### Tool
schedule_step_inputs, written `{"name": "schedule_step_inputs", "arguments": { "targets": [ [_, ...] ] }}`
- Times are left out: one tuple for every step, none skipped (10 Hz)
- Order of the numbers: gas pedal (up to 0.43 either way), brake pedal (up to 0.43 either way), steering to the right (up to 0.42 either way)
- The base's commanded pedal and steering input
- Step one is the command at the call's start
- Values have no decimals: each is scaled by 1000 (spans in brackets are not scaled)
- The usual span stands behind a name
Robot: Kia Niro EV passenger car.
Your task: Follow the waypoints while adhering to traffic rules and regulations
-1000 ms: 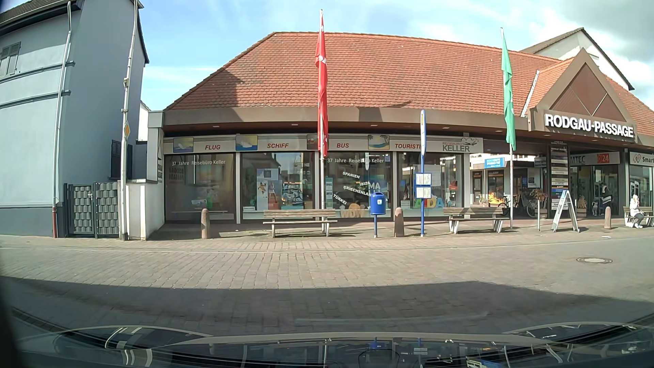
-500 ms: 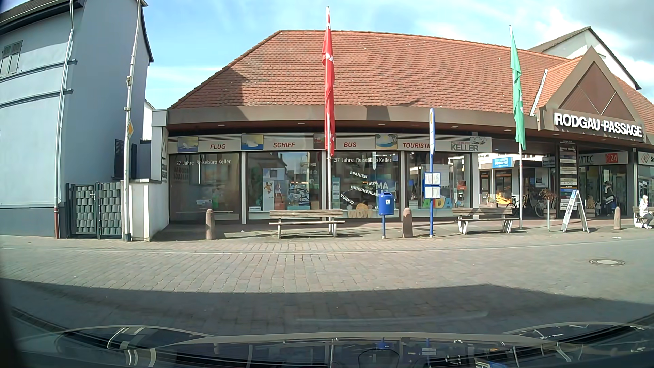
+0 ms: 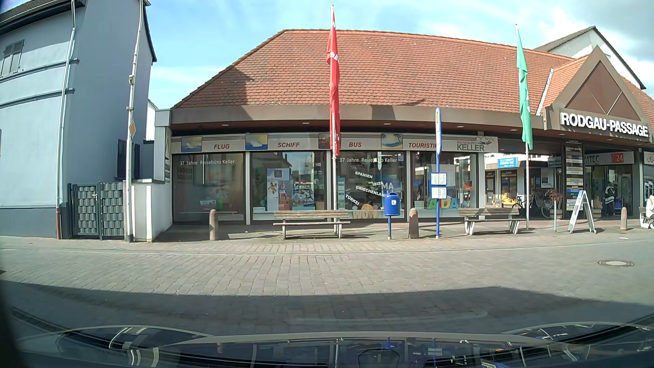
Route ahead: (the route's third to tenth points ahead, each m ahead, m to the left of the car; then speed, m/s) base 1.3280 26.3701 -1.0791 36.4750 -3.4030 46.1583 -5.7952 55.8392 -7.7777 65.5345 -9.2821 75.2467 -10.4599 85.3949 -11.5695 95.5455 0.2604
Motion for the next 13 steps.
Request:
{"name": "schedule_step_inputs", "arguments": {
  "targets": [
    [0,128,-322],
    [0,128,-321],
    [0,128,-321],
    [0,134,-321],
    [0,128,-321],
    [0,122,-321],
    [0,116,-321],
    [0,116,-321],
    [0,116,-321],
    [0,116,-321],
    [0,116,-321],
    [0,116,-321],
    [0,116,-321]
  ]
}}
